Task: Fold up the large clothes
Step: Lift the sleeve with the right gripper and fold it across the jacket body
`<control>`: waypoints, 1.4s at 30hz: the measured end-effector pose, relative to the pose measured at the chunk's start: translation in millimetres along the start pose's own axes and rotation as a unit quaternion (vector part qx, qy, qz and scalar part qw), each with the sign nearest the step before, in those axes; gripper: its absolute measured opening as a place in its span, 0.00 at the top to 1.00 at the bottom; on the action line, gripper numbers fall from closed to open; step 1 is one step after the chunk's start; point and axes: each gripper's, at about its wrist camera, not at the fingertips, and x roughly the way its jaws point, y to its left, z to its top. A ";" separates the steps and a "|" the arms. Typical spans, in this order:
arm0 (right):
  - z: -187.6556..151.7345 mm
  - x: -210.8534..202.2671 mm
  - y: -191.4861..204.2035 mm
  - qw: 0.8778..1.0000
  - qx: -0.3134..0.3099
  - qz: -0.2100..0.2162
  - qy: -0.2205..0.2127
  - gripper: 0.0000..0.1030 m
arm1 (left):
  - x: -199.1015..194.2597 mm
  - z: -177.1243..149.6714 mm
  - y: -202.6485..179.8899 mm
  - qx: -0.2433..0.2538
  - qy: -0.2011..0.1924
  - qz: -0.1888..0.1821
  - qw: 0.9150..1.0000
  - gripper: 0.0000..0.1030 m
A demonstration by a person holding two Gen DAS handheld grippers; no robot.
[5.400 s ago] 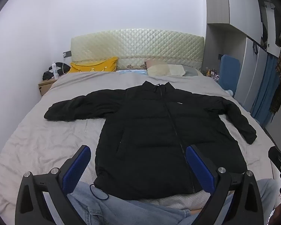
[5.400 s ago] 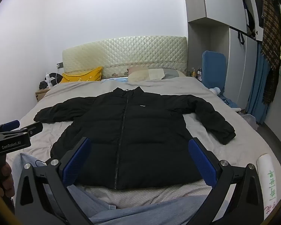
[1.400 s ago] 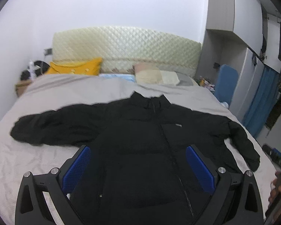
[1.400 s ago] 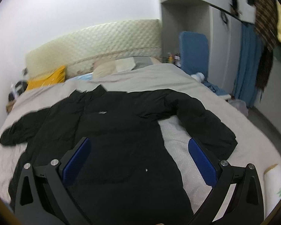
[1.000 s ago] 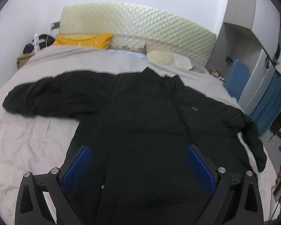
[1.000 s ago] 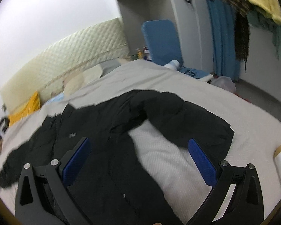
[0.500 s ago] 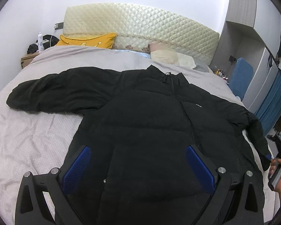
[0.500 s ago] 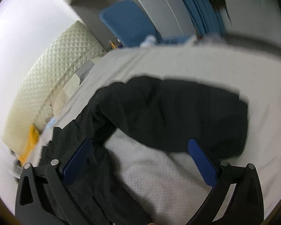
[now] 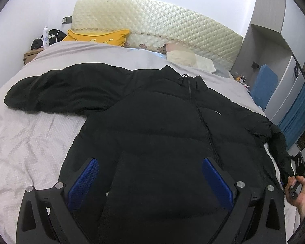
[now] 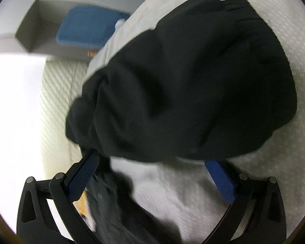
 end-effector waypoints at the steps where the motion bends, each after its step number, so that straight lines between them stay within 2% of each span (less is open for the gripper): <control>1: 2.2 -0.3 -0.6 1.000 0.007 0.006 -0.005 0.00 | 1.0 -0.1 -0.9 0.000 0.000 0.001 1.000 0.01; 8: 13.0 1.2 -11.3 0.997 0.074 0.021 -0.030 0.01 | 6.6 0.0 -10.1 -0.010 -0.011 -0.013 1.000 0.01; 14: 27.8 -2.5 -20.7 0.994 0.091 0.018 -0.054 0.21 | 7.8 -1.2 -18.9 0.000 -0.019 -0.009 1.000 0.01; 17: 34.7 -1.9 -15.0 0.996 0.064 0.016 -0.060 0.32 | 8.8 -2.8 -21.3 0.004 -0.016 -0.007 1.000 0.01; 19: 36.6 -0.8 -10.5 0.997 0.042 0.009 -0.066 0.47 | 8.4 -2.6 -21.8 0.004 -0.018 -0.006 1.000 0.01; 22: 46.0 -3.6 -5.1 0.997 0.012 0.013 -0.078 0.58 | 7.0 -2.2 -19.8 0.001 -0.021 -0.006 1.000 0.01; 27: 60.7 -5.7 7.6 0.993 -0.058 0.008 -0.100 0.61 | 7.1 -1.2 -19.3 0.003 -0.025 0.000 1.000 0.01; 31: 61.5 -3.9 15.9 0.990 -0.089 -0.012 -0.111 0.59 | 7.7 -2.5 -21.7 0.009 -0.024 0.001 1.000 0.01; 35: 72.7 -0.2 28.6 0.986 -0.118 -0.015 -0.112 0.60 | 8.0 -2.0 -24.9 0.018 -0.028 0.003 0.999 0.01; 37: 78.2 -4.6 29.3 0.986 -0.123 -0.010 -0.113 0.71 | 8.8 -1.2 -27.0 0.024 -0.030 0.005 0.999 0.01; 42: 80.3 -14.6 49.4 0.975 -0.179 -0.050 -0.126 0.86 | 13.0 4.0 -27.3 0.026 -0.032 0.006 0.999 0.01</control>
